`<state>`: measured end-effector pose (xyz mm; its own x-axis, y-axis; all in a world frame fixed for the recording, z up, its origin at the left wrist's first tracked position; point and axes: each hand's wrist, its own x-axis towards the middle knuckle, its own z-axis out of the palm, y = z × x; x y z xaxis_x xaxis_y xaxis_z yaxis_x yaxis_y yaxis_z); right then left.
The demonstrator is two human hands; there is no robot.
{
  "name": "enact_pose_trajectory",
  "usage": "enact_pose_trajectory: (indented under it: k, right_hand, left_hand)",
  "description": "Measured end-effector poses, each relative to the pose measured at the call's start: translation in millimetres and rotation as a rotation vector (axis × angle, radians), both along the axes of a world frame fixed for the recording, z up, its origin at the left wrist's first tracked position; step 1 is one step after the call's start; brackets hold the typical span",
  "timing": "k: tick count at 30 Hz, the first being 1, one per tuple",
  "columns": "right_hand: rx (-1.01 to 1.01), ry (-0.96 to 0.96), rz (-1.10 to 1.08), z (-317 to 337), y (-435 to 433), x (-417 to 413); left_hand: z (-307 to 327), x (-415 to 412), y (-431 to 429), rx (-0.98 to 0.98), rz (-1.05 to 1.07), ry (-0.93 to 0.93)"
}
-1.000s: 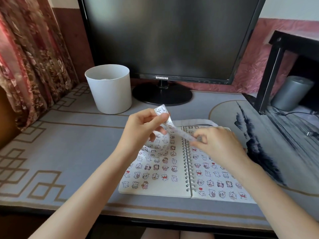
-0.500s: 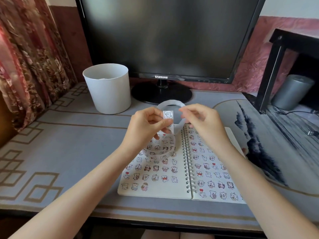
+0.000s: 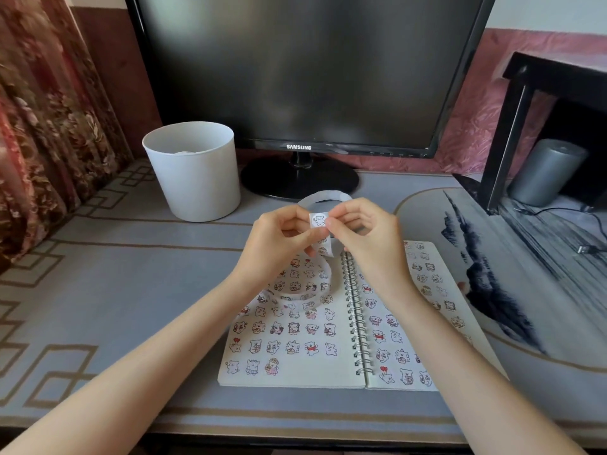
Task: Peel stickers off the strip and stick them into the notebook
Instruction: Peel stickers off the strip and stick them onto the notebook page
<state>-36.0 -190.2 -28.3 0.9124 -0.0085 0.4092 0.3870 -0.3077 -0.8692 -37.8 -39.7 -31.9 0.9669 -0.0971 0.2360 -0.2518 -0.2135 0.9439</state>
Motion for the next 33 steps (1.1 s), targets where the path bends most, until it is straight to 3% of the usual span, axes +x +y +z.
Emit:
enact_pose_trajectory:
  k: [7, 15, 22, 33]
  right_hand:
    - [-0.023, 0.006, 0.021, -2, 0, -3]
    - [0.09, 0.138, 0.095, 3, -1, -6]
    - [0.02, 0.075, 0.054, 2, 1, -5]
    - [0.048, 0.155, -0.014, 4, 4, -8]
  left_hand:
    - [-5, -3, 6, -0.034, -0.06, -0.05]
    - [-6, -3, 8, 0.025, -0.057, -0.125]
    - [-8, -4, 8, 0.096, -0.013, -0.14]
    - [-5, -11, 6, 0.022, -0.003, -0.027]
